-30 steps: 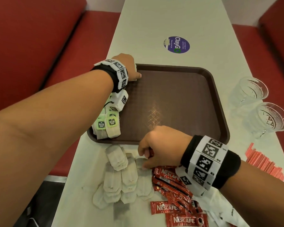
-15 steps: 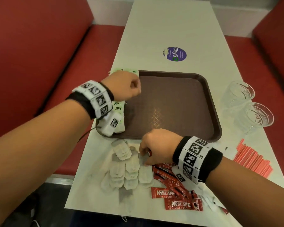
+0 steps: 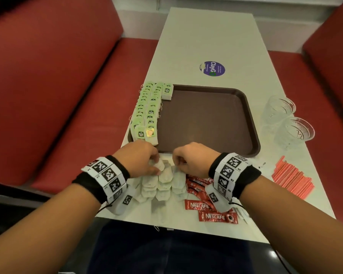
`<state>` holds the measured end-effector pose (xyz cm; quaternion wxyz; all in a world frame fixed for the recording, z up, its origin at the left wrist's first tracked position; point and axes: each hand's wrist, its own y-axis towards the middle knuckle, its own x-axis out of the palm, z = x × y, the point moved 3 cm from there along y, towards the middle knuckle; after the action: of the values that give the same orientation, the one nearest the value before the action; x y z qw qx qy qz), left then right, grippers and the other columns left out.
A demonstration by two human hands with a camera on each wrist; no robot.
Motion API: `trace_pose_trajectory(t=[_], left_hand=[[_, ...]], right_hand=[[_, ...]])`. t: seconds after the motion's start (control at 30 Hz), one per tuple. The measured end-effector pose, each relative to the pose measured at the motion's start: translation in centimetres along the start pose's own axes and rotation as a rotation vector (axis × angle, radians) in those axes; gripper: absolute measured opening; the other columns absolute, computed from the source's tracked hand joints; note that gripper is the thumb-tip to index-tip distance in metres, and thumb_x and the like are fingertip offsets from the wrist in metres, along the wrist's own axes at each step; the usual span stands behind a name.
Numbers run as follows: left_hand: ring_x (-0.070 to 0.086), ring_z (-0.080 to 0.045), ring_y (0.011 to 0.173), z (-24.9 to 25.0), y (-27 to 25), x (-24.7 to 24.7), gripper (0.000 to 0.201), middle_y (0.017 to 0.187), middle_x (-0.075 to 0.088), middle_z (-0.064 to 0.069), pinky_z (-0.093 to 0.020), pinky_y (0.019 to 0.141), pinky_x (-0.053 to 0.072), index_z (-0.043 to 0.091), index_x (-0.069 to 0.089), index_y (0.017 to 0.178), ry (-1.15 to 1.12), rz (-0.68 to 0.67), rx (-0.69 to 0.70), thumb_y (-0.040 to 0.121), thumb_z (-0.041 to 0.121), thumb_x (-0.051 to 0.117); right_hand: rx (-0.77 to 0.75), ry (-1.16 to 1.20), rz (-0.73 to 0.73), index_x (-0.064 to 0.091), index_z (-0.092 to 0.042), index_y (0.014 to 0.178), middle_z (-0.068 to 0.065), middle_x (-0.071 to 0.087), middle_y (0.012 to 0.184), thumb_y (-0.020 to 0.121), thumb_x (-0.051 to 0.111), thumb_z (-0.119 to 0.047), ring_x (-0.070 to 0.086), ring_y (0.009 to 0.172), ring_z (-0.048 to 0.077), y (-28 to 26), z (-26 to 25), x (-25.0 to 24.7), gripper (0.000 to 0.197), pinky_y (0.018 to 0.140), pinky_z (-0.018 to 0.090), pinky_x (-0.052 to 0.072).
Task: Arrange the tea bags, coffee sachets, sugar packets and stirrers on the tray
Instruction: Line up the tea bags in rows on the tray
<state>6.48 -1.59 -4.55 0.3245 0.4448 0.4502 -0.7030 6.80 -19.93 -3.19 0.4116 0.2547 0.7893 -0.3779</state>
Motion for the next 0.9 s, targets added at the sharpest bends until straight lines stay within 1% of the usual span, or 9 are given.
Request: trace_pose_trajectory(t=[0.17, 0.27, 0.4, 0.5, 0.6, 0.67, 0.73, 0.8, 0.9], left_hand=[[0.055, -0.009, 0.087, 0.2, -1.0, 0.2, 0.035, 0.1, 0.061, 0.01, -0.026, 0.076, 0.045, 0.029, 0.069, 0.105, -0.093, 0.037, -0.034, 0.081, 0.054, 0.072], [0.055, -0.007, 0.084, 0.0, -1.2, 0.1, 0.032, 0.097, 0.062, 0.011, -0.022, 0.072, 0.04, 0.028, 0.07, 0.103, -0.152, 0.052, -0.064, 0.081, 0.05, 0.075], [0.057, -0.006, 0.082, -0.3, -1.4, 0.3, 0.027, 0.093, 0.062, 0.013, -0.021, 0.073, 0.042, 0.028, 0.071, 0.102, -0.183, 0.095, -0.084, 0.081, 0.045, 0.077], [0.061, -0.008, 0.083, -0.4, -1.4, 0.4, 0.019, 0.089, 0.064, 0.013, -0.021, 0.072, 0.043, 0.027, 0.072, 0.101, -0.176, 0.136, -0.094, 0.086, 0.038, 0.071], [0.062, -0.011, 0.079, -0.4, -1.4, -0.3, 0.017, 0.087, 0.07, 0.008, -0.023, 0.071, 0.046, 0.024, 0.075, 0.101, -0.177, 0.221, -0.089, 0.093, 0.033, 0.064], [0.061, -0.012, 0.073, -0.3, -1.6, -1.2, 0.017, 0.082, 0.069, 0.009, -0.024, 0.067, 0.045, 0.023, 0.074, 0.101, -0.23, 0.302, -0.082, 0.095, 0.033, 0.061], [0.06, -0.01, 0.071, 0.1, -1.8, -2.3, 0.016, 0.082, 0.069, 0.01, -0.027, 0.067, 0.047, 0.024, 0.073, 0.1, -0.303, 0.366, -0.053, 0.097, 0.032, 0.06], [0.057, -0.004, 0.068, 0.7, -1.9, -3.5, 0.014, 0.081, 0.069, 0.009, -0.031, 0.069, 0.048, 0.025, 0.073, 0.099, -0.35, 0.397, 0.018, 0.098, 0.028, 0.06], [0.053, 0.004, 0.063, 1.5, -1.4, -5.2, 0.012, 0.075, 0.064, 0.015, -0.018, 0.061, 0.038, 0.024, 0.073, 0.1, -0.369, 0.409, 0.122, 0.098, 0.025, 0.061]], right_hand=[[0.025, 0.105, 0.082, 0.061, -0.021, 0.122, -0.006, 0.056, 0.098, 0.091, 0.054, -0.015, 0.052, 0.089, 0.015, -1.4, -0.1, -0.6, 0.032, 0.077, 0.028, 0.041], [0.037, 0.13, 0.104, 0.067, -0.021, 0.11, -0.005, 0.057, 0.101, 0.088, 0.057, -0.013, 0.051, 0.089, 0.013, -2.0, 0.1, -0.6, 0.025, 0.076, 0.026, 0.042], [0.05, 0.207, 0.184, 0.061, -0.021, 0.086, -0.008, 0.057, 0.083, 0.082, 0.062, -0.009, 0.052, 0.075, 0.011, -2.4, 0.7, -0.1, 0.013, 0.062, 0.023, 0.039], [0.089, 0.24, 0.223, 0.055, -0.018, 0.079, -0.003, 0.059, 0.082, 0.081, 0.063, -0.008, 0.051, 0.07, 0.014, -2.5, 1.3, 0.1, 0.013, 0.06, 0.027, 0.042], [0.134, 0.32, 0.267, 0.041, -0.019, 0.073, 0.006, 0.066, 0.084, 0.082, 0.049, -0.001, 0.063, 0.074, 0.022, -2.4, 1.4, 0.1, 0.021, 0.065, 0.039, 0.053], [0.146, 0.396, 0.285, 0.04, -0.018, 0.079, 0.005, 0.066, 0.079, 0.085, 0.041, 0.001, 0.064, 0.068, 0.023, -2.3, 1.6, 0.1, 0.02, 0.06, 0.038, 0.053], [0.121, 0.466, 0.316, 0.044, -0.013, 0.094, -0.002, 0.059, 0.077, 0.092, 0.043, -0.001, 0.052, 0.059, 0.014, -2.3, 1.5, -0.2, 0.012, 0.052, 0.028, 0.041], [0.052, 0.518, 0.345, 0.045, -0.012, 0.111, -0.003, 0.056, 0.083, 0.093, 0.05, -0.007, 0.049, 0.061, 0.011, -1.9, 1.2, -0.9, 0.019, 0.056, 0.024, 0.038], [-0.031, 0.503, 0.409, 0.047, -0.02, 0.128, -0.006, 0.057, 0.099, 0.089, 0.065, -0.02, 0.054, 0.082, 0.005, -0.7, 1.2, -2.1, 0.042, 0.07, 0.016, 0.042]])
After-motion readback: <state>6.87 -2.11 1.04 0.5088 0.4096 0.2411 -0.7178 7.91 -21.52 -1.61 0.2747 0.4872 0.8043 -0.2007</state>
